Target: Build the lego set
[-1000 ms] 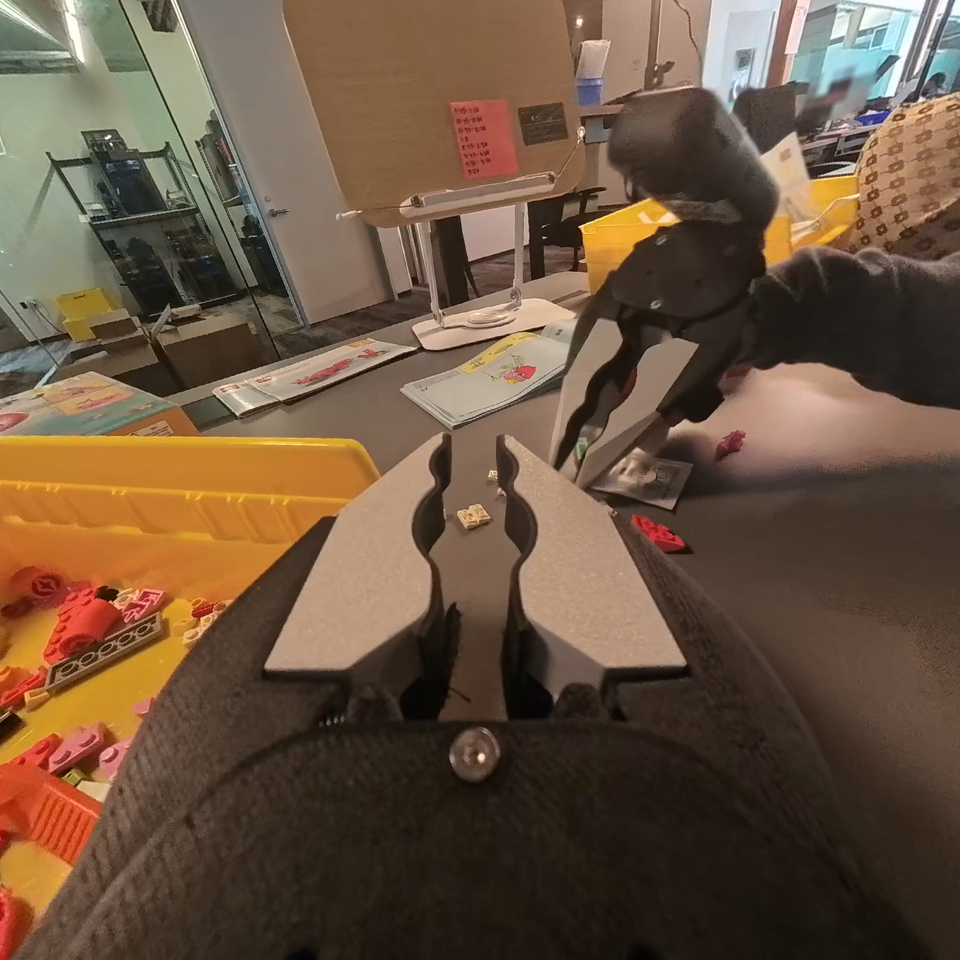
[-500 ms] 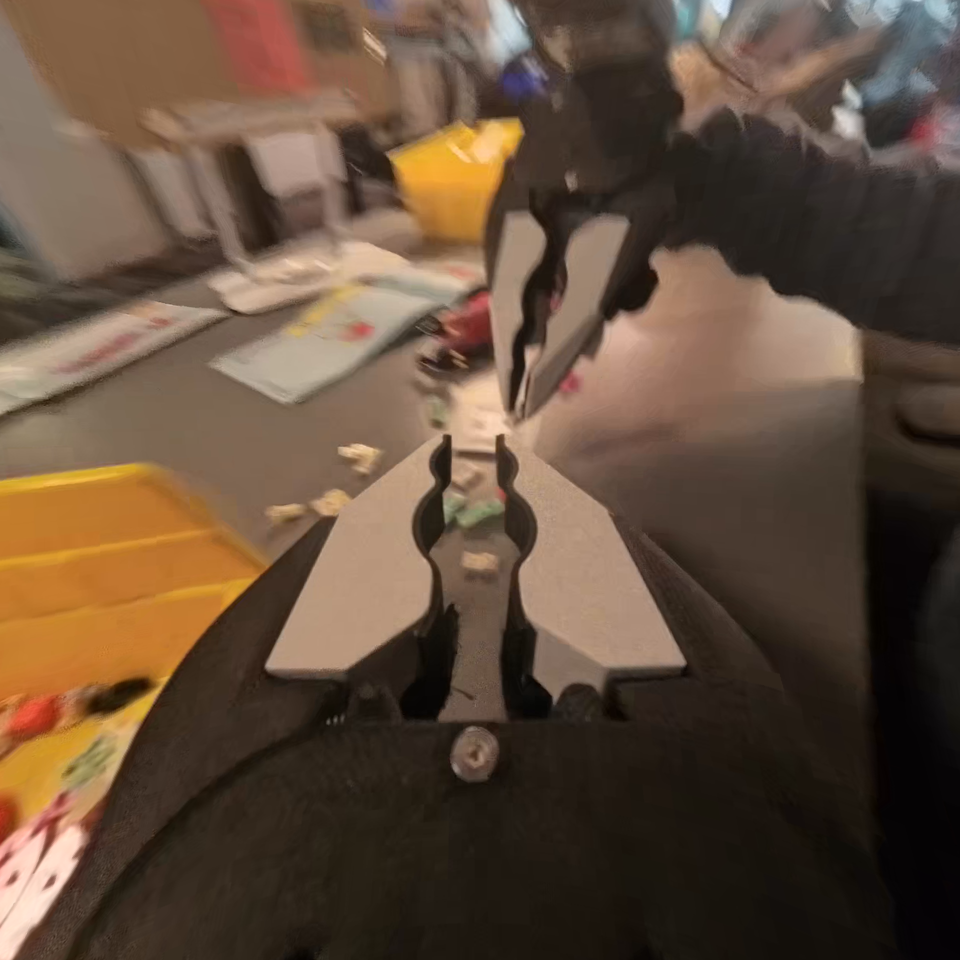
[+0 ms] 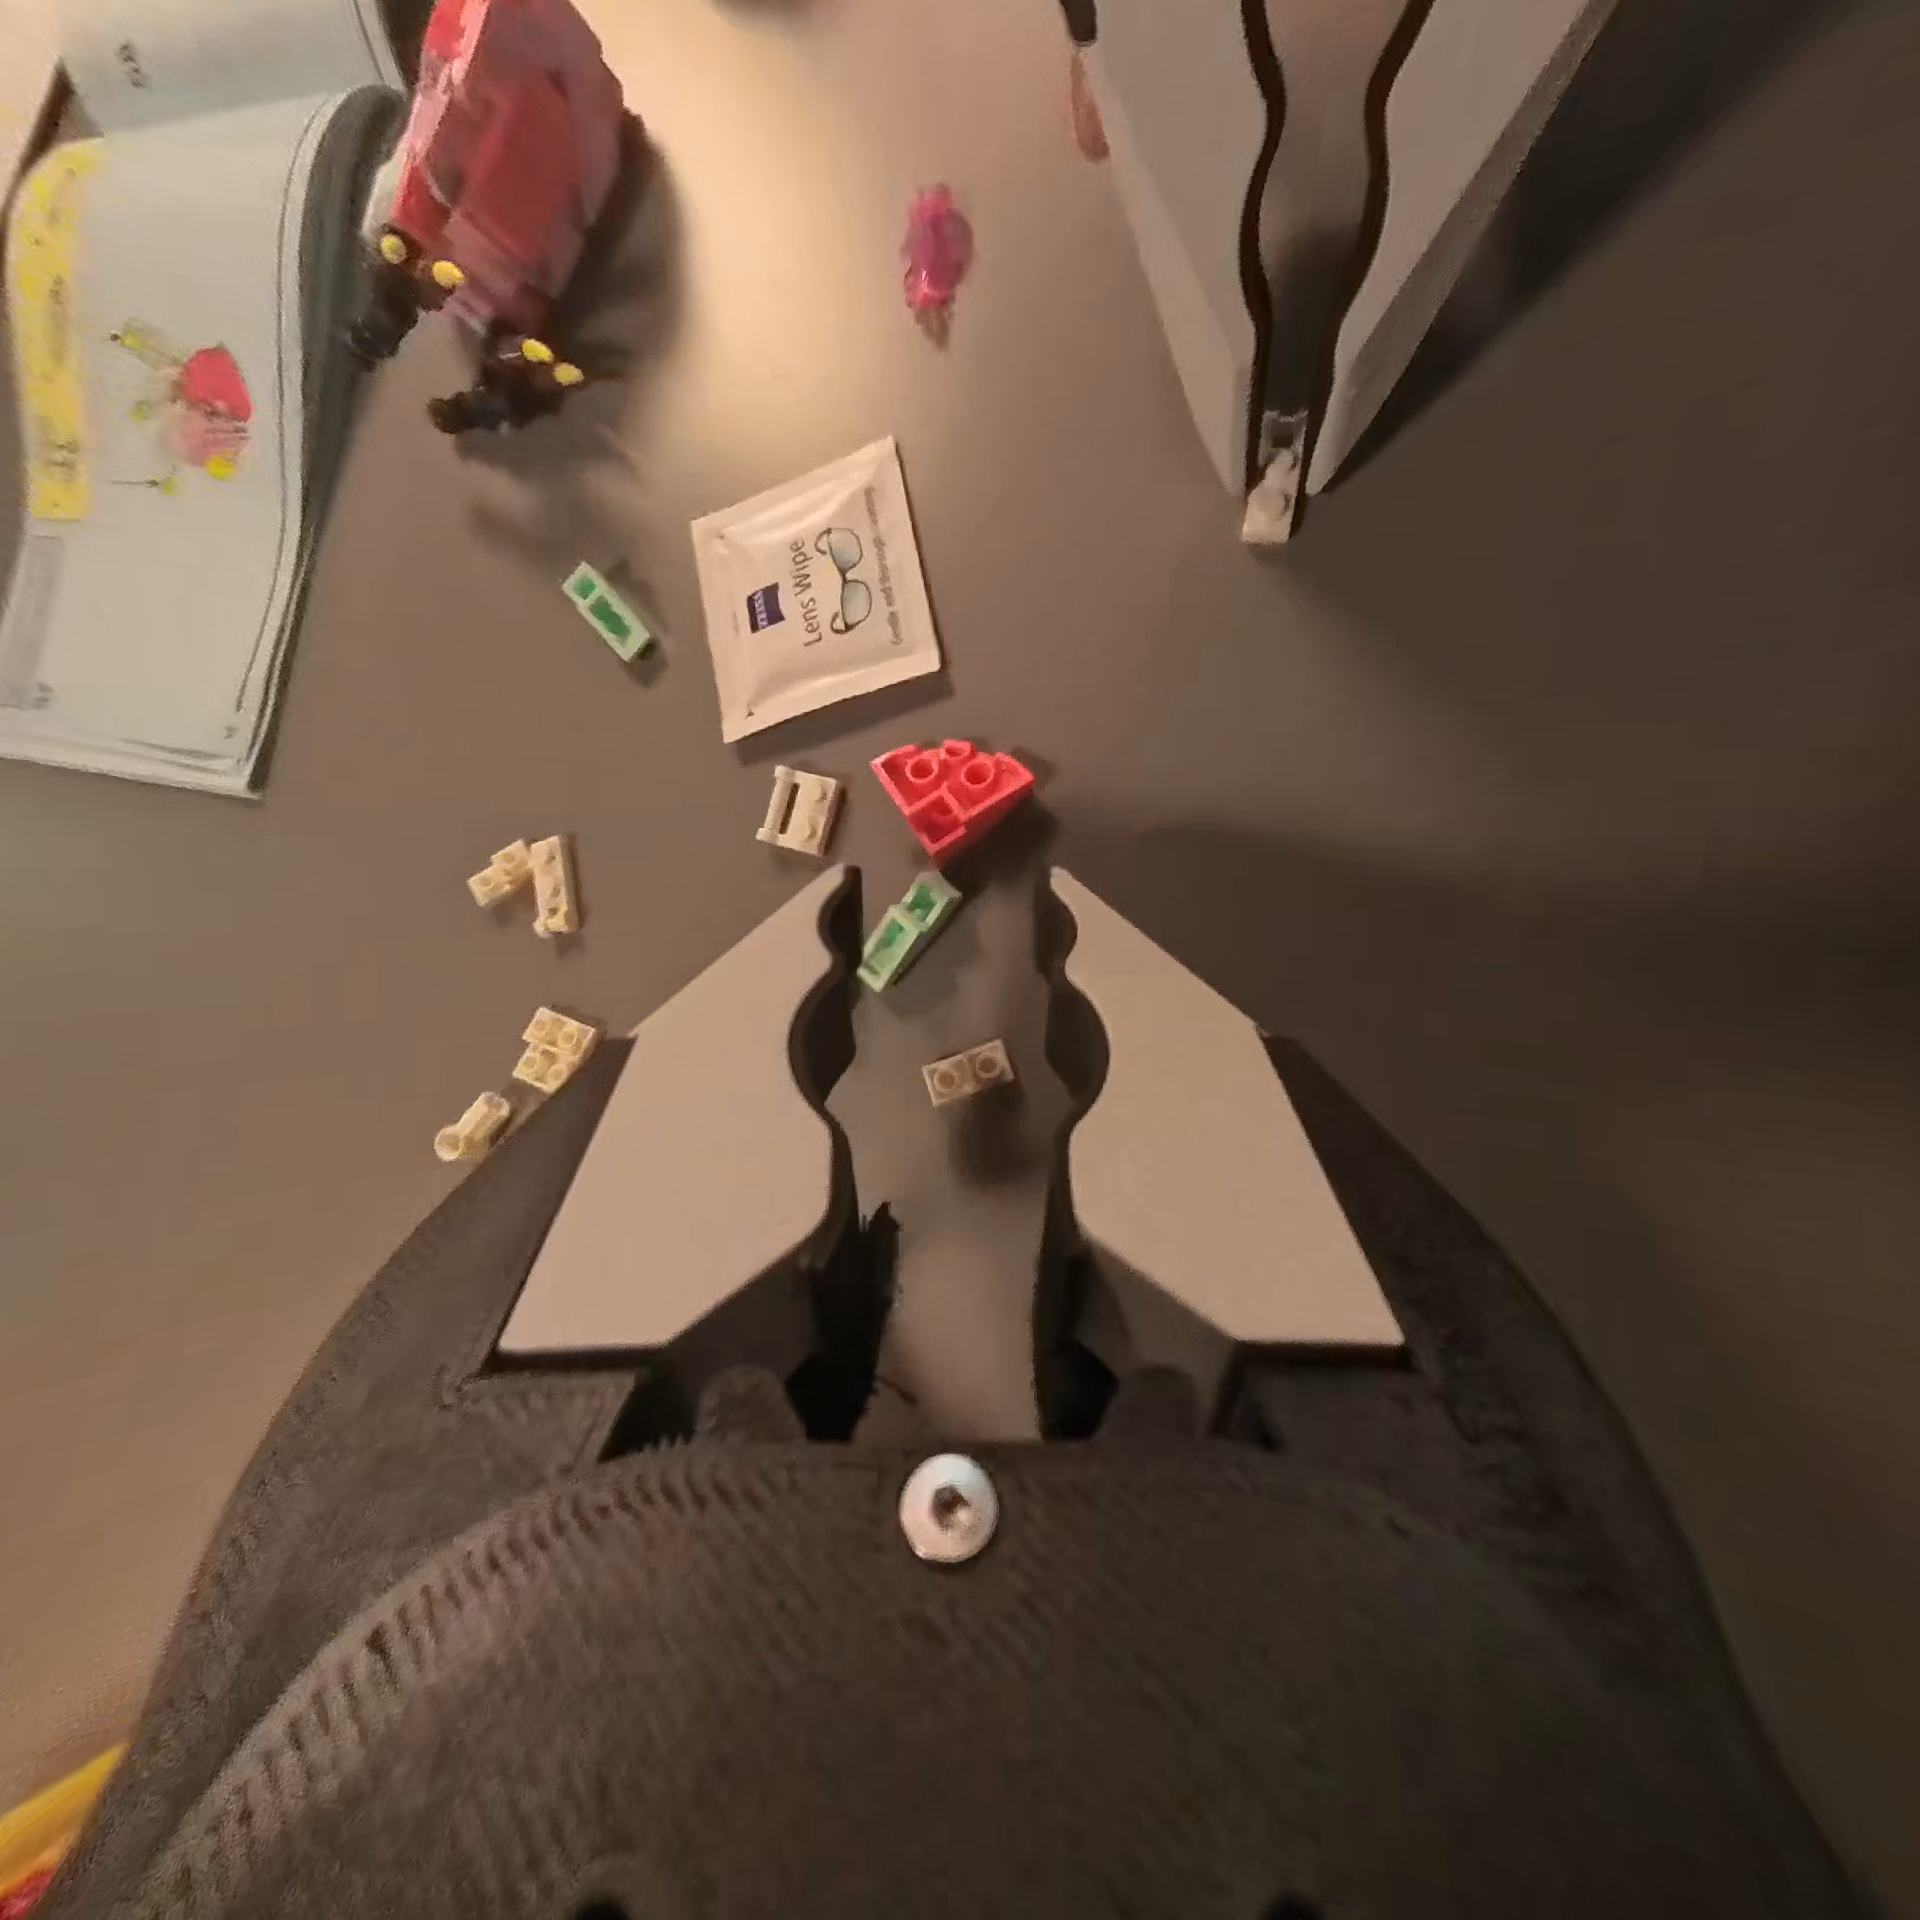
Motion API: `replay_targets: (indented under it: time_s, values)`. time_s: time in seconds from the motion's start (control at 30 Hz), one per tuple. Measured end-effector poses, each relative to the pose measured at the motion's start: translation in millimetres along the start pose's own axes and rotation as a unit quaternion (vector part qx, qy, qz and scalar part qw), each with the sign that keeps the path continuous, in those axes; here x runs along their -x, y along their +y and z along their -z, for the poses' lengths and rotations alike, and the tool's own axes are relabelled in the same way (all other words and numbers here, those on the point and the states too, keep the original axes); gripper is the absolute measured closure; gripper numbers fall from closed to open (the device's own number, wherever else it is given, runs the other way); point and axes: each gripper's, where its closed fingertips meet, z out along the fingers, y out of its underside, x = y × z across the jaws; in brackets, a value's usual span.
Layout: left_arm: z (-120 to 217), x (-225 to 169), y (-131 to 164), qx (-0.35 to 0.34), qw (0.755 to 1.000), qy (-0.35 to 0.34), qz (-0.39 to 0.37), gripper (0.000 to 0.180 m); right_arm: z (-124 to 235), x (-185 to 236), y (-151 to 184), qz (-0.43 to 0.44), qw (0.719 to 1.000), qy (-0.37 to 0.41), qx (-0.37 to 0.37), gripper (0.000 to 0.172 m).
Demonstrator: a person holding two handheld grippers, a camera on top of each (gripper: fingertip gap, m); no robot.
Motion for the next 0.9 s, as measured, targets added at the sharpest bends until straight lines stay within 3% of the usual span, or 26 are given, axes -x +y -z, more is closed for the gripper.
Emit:
replay_targets:
  time_s: [0.1,0.23,0.47,0.53,0.57,0.63,0.73,0.9]
  values:
    - [0,-1,2,0.003,1.0,0.025,0.013,0.149,0,0,0,0.005,1.0,0.001,-0.007,0.165]
    - [1,-4,3,0.006,0.999,0.043,0.026,0.153,3,1,-3,0.003,1.0,0.003,-0.016,0.148]
    - [3,-5,7,0.009,0.997,0.053,0.06,0.154,22,8,-19,0.017,0.995,0.017,-0.096,0.155]
    - [3,-3,9,0.015,0.996,0.056,0.072,0.163,26,8,-18,0.014,0.994,0.024,-0.105,0.155]
    - [4,0,10,0.02,0.996,0.046,0.068,0.173,29,8,-17,0.013,0.993,0.029,-0.109,0.155]
    - [4,9,12,0.027,0.999,-0.001,0.041,0.173,33,8,-17,0.013,0.992,0.042,-0.12,0.155]
    - [16,13,-11,-0.039,0.996,-0.075,-0.013,0.174,43,0,-24,0.035,0.983,0.096,-0.152,0.156]
    - [52,1,-63,-0.199,0.976,-0.085,0.03,0.173,55,-1,-46,0.129,0.956,0.186,-0.187,0.155]
